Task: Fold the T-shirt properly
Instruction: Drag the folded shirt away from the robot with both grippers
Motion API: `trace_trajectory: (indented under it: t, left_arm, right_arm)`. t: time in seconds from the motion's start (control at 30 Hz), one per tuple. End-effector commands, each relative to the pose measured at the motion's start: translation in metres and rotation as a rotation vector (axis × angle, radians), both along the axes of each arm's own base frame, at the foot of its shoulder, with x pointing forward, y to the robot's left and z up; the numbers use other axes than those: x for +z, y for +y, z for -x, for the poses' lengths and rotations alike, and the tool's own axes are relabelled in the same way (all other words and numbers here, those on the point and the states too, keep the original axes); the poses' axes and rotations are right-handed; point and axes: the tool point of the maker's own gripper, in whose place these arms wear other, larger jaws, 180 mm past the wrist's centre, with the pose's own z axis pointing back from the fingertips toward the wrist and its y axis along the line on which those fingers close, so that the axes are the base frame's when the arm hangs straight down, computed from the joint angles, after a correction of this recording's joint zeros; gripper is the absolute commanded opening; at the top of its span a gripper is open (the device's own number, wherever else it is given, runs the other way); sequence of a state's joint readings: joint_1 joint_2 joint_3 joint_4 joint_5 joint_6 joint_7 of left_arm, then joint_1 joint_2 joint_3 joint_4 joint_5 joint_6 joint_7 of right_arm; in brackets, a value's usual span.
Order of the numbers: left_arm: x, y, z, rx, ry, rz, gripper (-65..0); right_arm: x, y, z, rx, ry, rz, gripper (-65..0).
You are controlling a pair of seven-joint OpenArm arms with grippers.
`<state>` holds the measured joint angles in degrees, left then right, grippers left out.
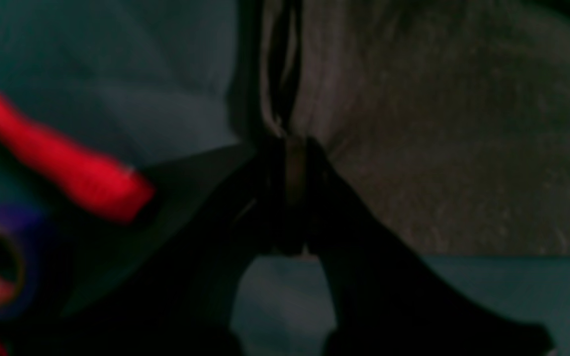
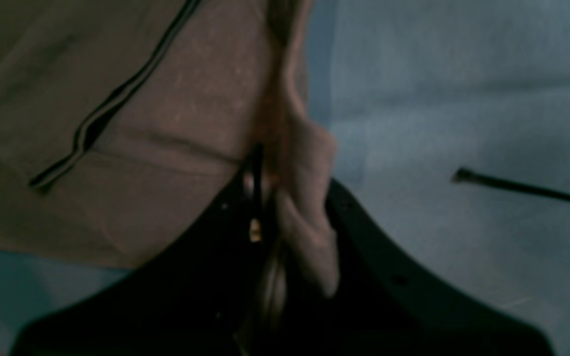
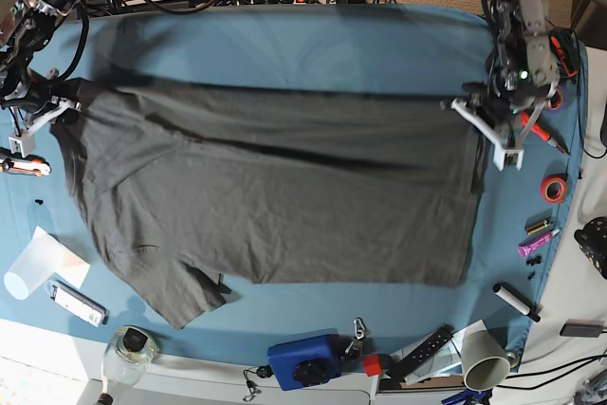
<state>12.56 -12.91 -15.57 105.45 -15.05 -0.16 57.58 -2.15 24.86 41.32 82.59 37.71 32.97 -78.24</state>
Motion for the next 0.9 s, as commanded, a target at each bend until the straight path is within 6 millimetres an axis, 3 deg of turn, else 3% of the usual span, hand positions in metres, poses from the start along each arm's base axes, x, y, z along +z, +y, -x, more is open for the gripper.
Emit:
trace_trajectory:
  t: [0.0,0.3,0.6,0.87]
  left_arm:
    - [0.008,0.013,0.003,0.015,-0.008,-0.045,-65.0]
    - [0.007,0.015,0.043,0.009,0.03,-0.067,-65.0]
    - [0.007,0.011,0.071,-0.01,0.068,-0.078,-65.0]
    - [0.002,0.011,0.083,-0.01,0.111,-0.076,-65.0]
  right_arm:
    - [0.017,-0.011,-0.006,-0.002,-0.037,0.036,-65.0]
    - [0.013,-0.014,0.016,-0.035,-0.023,-0.021,-65.0]
    - [0.023,-0.03,0.057,-0.086,-0.035,-0.002,-65.0]
    - [0.024,-0.032,0.068,-0.082,-0.019,0.023,-65.0]
